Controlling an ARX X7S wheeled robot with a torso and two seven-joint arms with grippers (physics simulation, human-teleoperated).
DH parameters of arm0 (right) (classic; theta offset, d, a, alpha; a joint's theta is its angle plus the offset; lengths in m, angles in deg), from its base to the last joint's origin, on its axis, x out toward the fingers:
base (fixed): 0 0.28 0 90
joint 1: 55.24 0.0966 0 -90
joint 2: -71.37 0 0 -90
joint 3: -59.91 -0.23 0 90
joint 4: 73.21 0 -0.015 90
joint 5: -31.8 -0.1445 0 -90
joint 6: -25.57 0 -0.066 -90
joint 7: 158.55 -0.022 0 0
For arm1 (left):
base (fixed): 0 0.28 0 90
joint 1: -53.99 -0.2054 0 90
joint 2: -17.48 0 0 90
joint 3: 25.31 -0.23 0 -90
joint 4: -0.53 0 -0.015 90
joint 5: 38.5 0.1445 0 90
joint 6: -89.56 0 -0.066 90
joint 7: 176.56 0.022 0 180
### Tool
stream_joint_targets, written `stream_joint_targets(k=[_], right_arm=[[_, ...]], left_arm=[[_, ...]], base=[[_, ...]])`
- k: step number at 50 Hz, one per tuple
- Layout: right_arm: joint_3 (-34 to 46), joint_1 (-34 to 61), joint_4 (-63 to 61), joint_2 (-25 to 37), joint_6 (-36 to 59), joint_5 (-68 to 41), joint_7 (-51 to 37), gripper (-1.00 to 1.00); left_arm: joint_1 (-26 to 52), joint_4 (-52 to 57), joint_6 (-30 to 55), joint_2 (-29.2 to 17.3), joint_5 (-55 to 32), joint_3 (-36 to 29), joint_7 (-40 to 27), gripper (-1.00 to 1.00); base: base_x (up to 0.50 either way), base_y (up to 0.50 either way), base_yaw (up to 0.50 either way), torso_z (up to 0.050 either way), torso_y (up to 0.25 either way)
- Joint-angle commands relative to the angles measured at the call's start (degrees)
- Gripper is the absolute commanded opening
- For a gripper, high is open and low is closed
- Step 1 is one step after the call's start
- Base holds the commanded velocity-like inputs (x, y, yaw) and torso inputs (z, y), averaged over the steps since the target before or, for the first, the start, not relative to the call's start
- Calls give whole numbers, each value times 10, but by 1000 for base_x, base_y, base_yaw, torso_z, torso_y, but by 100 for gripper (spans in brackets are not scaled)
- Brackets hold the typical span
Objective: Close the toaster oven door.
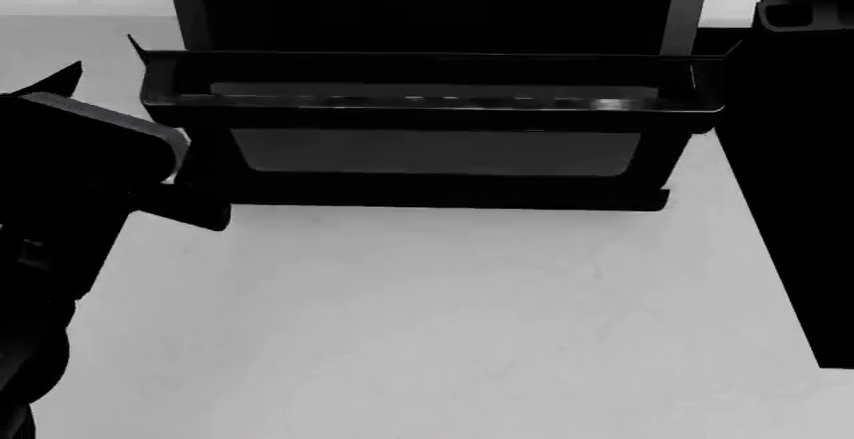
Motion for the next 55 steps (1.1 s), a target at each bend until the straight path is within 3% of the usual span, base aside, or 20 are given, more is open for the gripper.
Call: stream_joint_targets(k=[1, 39, 55], right_arm=[[-6, 3, -1, 1, 5, -9, -4, 100], [-11, -3, 6, 12, -8, -25, -17, 100], [-9, -1, 8, 15, -8, -32, -24, 100]], left_arm=[[47, -1, 32, 42, -25, 18, -13, 100], [169, -228, -31, 113, -7, 1, -13, 100], [229, -395, -109, 144, 15, -14, -12, 100]], base=[[0, 0, -5, 0, 0], [0, 0, -2, 1, 2], [14, -2, -7, 1, 1]])
